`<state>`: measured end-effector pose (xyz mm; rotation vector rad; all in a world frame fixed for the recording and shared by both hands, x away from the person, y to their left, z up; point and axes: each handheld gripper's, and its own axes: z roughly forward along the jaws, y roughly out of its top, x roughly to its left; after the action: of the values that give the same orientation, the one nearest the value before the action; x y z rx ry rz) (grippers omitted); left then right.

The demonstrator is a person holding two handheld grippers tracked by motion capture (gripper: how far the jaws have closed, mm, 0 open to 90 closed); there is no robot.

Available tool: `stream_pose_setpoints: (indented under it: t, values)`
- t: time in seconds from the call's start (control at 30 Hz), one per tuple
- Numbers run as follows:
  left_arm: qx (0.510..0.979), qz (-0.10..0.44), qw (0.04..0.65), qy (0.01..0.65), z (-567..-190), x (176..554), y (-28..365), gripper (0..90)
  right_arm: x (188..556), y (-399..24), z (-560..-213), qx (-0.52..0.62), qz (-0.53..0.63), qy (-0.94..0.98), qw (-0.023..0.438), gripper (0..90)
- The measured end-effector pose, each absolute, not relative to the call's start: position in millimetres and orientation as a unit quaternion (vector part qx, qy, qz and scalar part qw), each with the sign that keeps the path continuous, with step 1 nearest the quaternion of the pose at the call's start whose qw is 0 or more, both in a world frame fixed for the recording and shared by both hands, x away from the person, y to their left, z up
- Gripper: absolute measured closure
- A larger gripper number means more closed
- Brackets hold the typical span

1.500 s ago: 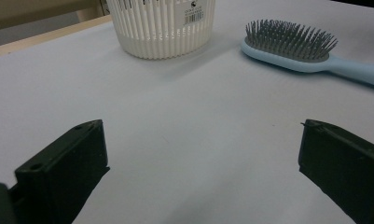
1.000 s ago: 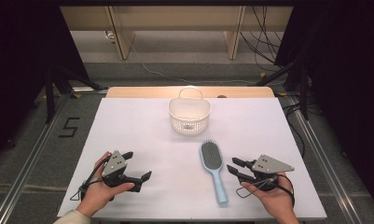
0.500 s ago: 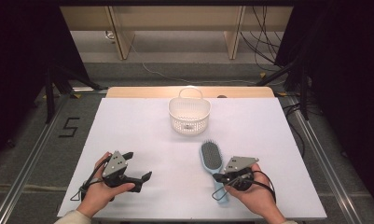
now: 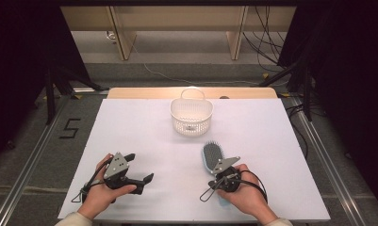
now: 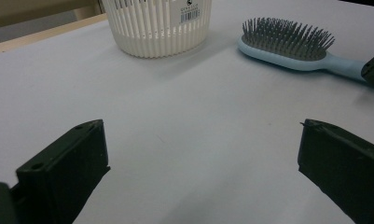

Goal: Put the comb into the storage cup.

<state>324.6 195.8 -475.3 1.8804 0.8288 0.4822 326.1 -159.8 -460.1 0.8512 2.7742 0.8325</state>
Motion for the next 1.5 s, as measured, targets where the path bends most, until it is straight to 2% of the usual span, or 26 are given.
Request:
stream_pose_setpoints:
  t: [0.27, 0.63, 1.5]
  values:
    - [0.775, 0.198, 0.493, 0.343, -475, 325, 196, 1.2, 326, -153, -464, 0.299, 0.242, 0.922, 0.038, 90.0]
    - [0.776, 0.197, 0.494, 0.338, -475, 325, 195, 1.3, 326, -149, -467, 0.308, 0.220, 0.925, 0.027, 90.0]
    - [0.775, 0.197, 0.496, 0.338, -475, 324, 195, 1.5, 337, -186, -461, 0.374, 0.184, 0.908, 0.046, 90.0]
